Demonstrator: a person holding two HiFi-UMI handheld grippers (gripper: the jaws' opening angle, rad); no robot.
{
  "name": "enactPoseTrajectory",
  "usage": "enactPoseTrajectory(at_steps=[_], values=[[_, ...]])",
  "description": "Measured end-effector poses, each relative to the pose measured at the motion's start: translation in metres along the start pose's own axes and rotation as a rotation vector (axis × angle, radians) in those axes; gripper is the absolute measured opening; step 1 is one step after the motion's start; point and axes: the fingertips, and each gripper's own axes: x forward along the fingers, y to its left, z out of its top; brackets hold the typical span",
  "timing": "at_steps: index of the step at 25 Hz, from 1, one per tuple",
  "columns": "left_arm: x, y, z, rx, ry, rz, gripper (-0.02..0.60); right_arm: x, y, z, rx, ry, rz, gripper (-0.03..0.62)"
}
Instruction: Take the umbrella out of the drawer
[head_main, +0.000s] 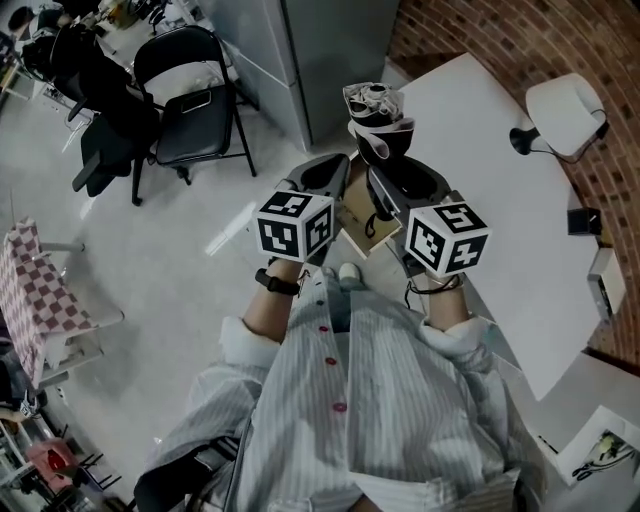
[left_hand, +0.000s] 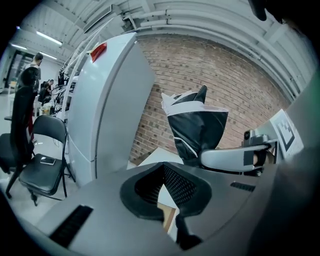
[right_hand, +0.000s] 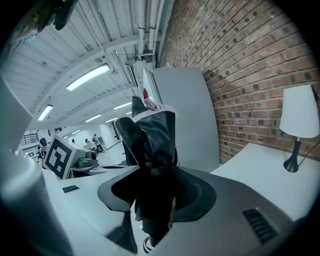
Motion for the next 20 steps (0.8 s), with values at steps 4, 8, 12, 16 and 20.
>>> enactPoseTrajectory(at_steps=[4,8,12,16,20], values=[[0.001,-0.014,0.007,0.047,-0.004,-0.059,0.009,-0.009,-0.004,0.000,0.000,-0.003,-0.030,0.202],[0.002,-0.021,0.016,0.021,-0.019,-0.128,0.009,-0.012,-0.002,0.001,0.020,-0.008,-0.044,0.202],[0.006,-0.029,0.017,0.033,-0.010,-0.159,0.009,-0.020,-0.006,-0.003,0.044,-0.017,-0.045,0.202],[0.011,-0.038,0.014,0.068,0.011,-0.193,0.009,-0.027,-0.010,-0.002,0.040,-0.024,-0.051,0.202],[0.006,-0.035,0.015,0.094,0.026,-0.205,0.009,-0.023,-0.003,0.002,0.039,-0.027,-0.053,0.202]])
